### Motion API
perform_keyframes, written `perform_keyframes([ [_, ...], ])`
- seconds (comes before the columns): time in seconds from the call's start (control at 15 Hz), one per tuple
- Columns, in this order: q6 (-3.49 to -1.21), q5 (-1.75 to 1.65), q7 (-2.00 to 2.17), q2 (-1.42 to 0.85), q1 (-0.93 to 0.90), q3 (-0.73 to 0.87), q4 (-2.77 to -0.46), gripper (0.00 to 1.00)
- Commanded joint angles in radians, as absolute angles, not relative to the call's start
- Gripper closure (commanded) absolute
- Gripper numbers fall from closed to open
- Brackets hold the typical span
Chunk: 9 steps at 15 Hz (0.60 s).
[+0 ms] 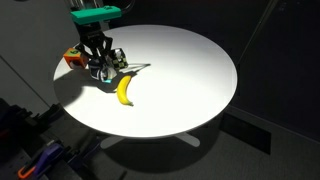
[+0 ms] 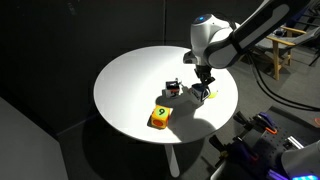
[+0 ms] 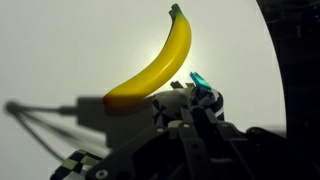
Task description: Pick up the soft block with the number four on it and place it to the right of the banana on the table
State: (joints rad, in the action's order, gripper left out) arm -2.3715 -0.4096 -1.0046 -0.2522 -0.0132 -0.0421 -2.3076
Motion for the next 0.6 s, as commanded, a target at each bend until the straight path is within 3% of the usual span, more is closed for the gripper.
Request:
perform_keyframes([
  [0.0,-2.399,-0.435,-1.106,-0.213,0.005,-0.045,-2.338,0.95],
  [0.53,-2.462,-0.422,-1.180,-0.185,0.045,-0.012,-2.372,0.95],
])
